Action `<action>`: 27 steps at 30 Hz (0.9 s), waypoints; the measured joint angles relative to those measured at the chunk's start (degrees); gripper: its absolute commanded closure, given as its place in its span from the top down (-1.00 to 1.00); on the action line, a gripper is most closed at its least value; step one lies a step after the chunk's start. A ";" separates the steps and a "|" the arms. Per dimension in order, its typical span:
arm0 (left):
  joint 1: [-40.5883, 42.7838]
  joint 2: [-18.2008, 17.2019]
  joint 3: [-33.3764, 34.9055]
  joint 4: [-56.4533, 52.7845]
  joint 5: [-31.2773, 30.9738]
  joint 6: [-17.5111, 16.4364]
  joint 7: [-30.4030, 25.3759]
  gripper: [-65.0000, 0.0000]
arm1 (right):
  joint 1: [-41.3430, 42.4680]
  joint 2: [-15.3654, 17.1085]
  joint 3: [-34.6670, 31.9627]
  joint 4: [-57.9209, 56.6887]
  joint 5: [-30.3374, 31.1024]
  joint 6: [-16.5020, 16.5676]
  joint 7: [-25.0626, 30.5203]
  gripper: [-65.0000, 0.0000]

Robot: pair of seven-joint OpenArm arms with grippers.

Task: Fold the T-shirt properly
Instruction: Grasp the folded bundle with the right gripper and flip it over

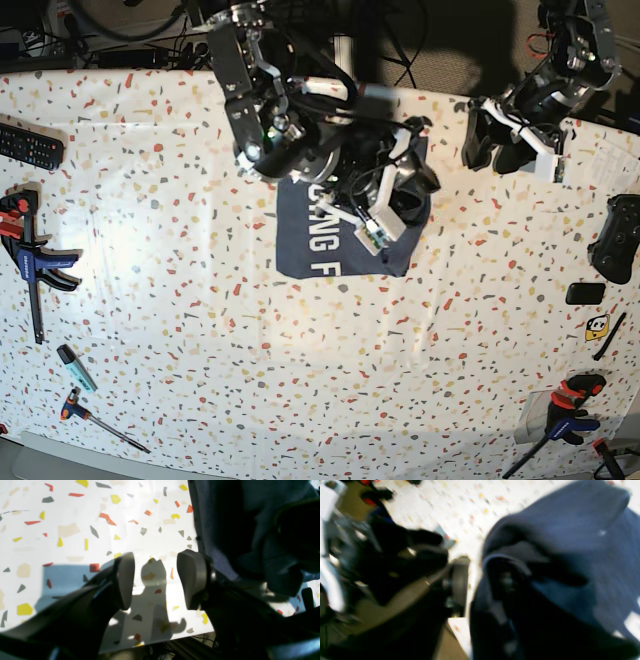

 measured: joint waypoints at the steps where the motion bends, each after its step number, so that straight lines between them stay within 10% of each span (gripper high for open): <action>1: 0.00 -0.02 0.00 0.00 0.00 0.00 0.00 -0.07 | 0.22 -0.20 -0.39 0.00 1.88 0.00 0.35 -0.04; 12: 0.11 -3.10 -0.02 0.00 -2.82 0.02 0.59 -0.07 | 7.45 -1.73 -0.85 0.00 3.54 0.98 -3.15 -0.06; 17: 3.21 -5.38 -0.11 2.43 -16.28 -0.17 1.51 -0.14 | 9.75 2.38 -0.94 0.02 -2.51 0.35 -4.57 -0.74; 19: 4.85 -4.61 -0.11 4.90 -18.23 -3.19 2.62 -0.28 | 9.84 5.31 -0.55 0.02 -6.75 -1.07 -3.54 -1.00; 27: 7.43 5.03 4.46 6.91 -17.81 -6.16 6.56 -0.96 | 11.34 13.44 5.97 -4.09 -10.29 -3.89 2.56 -1.00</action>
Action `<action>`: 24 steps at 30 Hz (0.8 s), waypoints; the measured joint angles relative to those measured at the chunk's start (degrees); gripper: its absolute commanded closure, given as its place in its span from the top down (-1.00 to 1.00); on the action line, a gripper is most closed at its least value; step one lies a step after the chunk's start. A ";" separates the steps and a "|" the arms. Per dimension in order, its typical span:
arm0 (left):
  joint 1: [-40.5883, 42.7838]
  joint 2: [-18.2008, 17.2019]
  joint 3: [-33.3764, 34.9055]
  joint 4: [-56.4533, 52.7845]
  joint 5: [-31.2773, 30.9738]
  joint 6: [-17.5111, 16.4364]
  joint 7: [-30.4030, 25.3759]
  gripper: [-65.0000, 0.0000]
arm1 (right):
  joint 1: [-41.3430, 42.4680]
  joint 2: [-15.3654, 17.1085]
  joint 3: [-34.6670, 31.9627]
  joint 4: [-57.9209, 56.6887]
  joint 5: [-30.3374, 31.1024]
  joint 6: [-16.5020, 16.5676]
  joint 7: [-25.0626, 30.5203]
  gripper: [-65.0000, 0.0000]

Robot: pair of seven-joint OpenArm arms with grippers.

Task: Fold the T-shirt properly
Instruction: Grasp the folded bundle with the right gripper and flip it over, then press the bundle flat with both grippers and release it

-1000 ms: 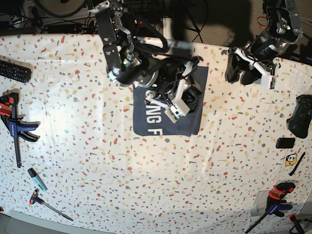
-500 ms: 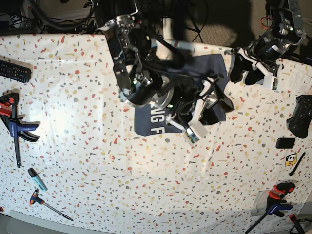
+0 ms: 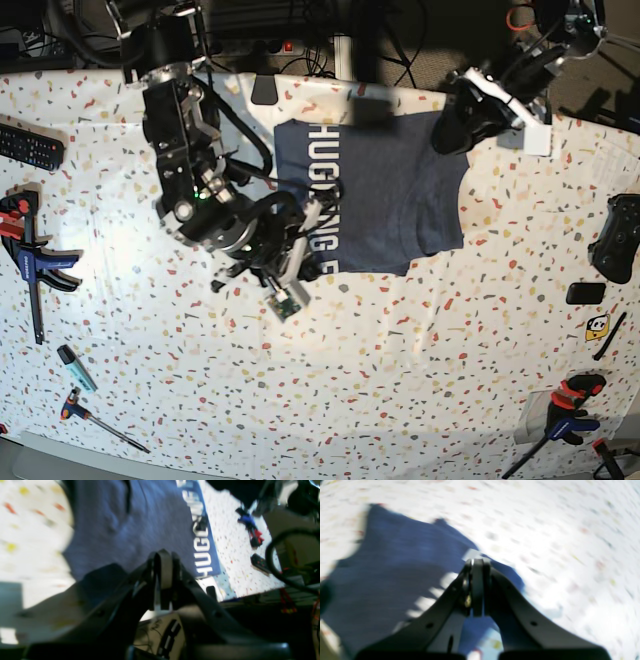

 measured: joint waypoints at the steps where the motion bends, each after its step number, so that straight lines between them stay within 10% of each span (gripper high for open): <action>1: -0.04 0.90 1.44 -0.46 1.79 -0.09 -0.39 -0.96 | 1.03 0.39 0.31 -2.47 -0.11 -0.22 -0.20 -1.00; 5: -0.50 3.26 7.28 -4.39 13.75 0.00 -6.93 -0.96 | 5.14 0.15 0.11 -12.83 0.00 -0.44 0.85 -1.00; 9: -2.43 3.98 9.97 -9.90 21.11 6.99 -12.61 -0.96 | 7.15 0.02 0.11 -16.48 -1.92 -0.44 1.46 -1.00; 24: -26.84 3.91 9.86 -30.32 28.04 11.43 -13.97 -0.96 | -5.35 3.54 0.35 -7.17 -3.91 -0.52 3.65 -1.00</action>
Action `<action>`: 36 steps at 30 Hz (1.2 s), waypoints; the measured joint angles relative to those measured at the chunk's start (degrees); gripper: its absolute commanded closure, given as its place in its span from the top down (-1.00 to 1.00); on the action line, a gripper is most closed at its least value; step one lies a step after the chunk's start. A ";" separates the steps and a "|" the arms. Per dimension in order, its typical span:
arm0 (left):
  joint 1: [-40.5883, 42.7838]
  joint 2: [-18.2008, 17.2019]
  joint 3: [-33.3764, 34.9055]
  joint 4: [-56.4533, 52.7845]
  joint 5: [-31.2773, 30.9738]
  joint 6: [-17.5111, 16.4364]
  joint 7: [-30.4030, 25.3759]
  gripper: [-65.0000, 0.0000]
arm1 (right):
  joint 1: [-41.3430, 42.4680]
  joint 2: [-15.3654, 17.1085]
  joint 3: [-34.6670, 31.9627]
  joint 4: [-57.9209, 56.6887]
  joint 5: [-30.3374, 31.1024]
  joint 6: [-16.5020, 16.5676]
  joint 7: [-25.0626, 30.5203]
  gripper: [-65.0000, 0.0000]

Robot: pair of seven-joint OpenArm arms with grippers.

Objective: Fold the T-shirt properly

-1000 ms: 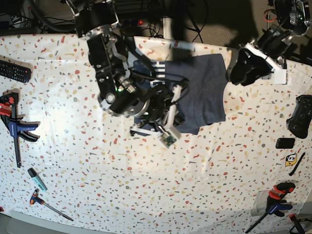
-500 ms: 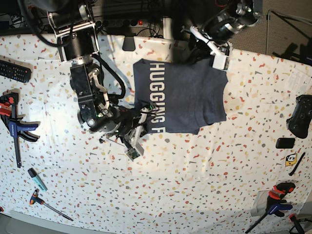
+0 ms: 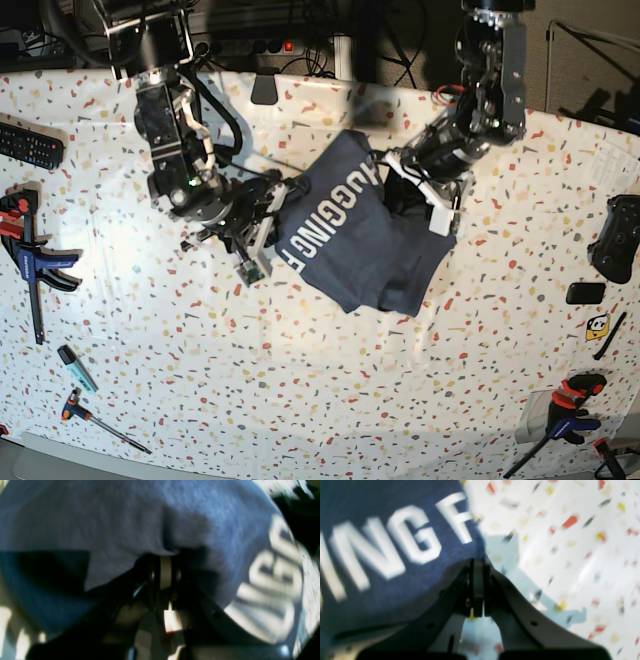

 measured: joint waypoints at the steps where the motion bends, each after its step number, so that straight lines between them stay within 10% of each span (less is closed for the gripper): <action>1: -1.99 0.02 -0.04 -1.11 0.42 0.28 0.33 -0.96 | -1.84 -0.02 -0.04 1.42 -0.07 -0.04 0.42 -1.00; 14: -10.78 -2.99 0.00 0.68 0.28 0.59 7.67 -1.00 | -8.13 -0.07 4.35 9.44 1.46 0.11 1.70 -1.00; 36: 24.30 -12.26 -1.92 36.09 -3.39 6.78 7.43 -1.00 | -30.23 -1.01 52.87 26.64 28.96 6.27 -10.03 -1.00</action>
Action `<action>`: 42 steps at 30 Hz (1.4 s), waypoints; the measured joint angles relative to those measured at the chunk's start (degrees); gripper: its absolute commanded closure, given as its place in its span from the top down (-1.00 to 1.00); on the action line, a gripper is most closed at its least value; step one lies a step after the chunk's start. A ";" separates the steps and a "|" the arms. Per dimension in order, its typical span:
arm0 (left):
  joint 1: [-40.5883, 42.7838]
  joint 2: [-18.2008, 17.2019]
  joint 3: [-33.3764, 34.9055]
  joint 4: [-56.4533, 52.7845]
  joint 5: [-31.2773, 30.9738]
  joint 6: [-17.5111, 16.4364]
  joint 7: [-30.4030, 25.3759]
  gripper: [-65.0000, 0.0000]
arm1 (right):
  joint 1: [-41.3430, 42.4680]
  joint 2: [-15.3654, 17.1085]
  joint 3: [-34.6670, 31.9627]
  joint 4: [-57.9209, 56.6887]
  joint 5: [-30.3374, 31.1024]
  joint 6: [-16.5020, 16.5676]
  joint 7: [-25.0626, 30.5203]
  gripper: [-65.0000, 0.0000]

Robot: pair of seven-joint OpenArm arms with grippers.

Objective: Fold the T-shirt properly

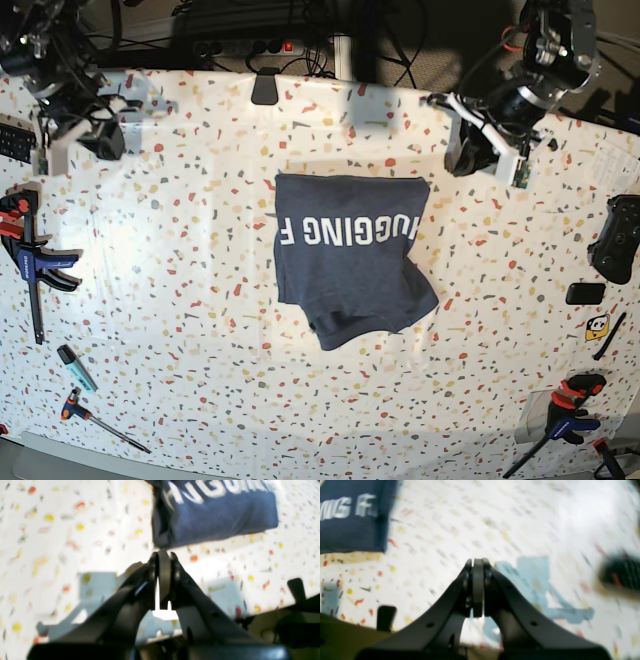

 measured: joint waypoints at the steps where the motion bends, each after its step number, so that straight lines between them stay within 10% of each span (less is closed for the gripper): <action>1: 1.95 0.00 -1.11 1.27 -0.13 0.15 -0.02 -1.00 | -1.79 -0.37 2.23 0.00 1.14 0.59 -0.17 -1.00; 10: 21.88 -0.07 -12.85 4.63 -3.89 0.15 -0.66 -1.00 | -17.84 -9.53 17.27 0.20 8.68 1.01 -6.71 -1.00; 20: 32.68 0.35 -15.02 -2.58 -1.95 -1.92 -6.49 -1.00 | -23.82 -15.15 15.15 -4.20 9.29 1.03 -12.81 -1.00; 29: 20.79 0.48 -15.04 -36.70 -1.44 -4.50 -12.52 -1.00 | -21.70 -3.02 -2.62 -29.77 -6.08 1.20 4.33 -1.00; 42: -3.02 0.76 -15.17 -82.99 11.72 -5.20 -25.90 -1.00 | 2.89 8.76 -22.62 -76.26 -24.57 -3.32 22.64 -1.00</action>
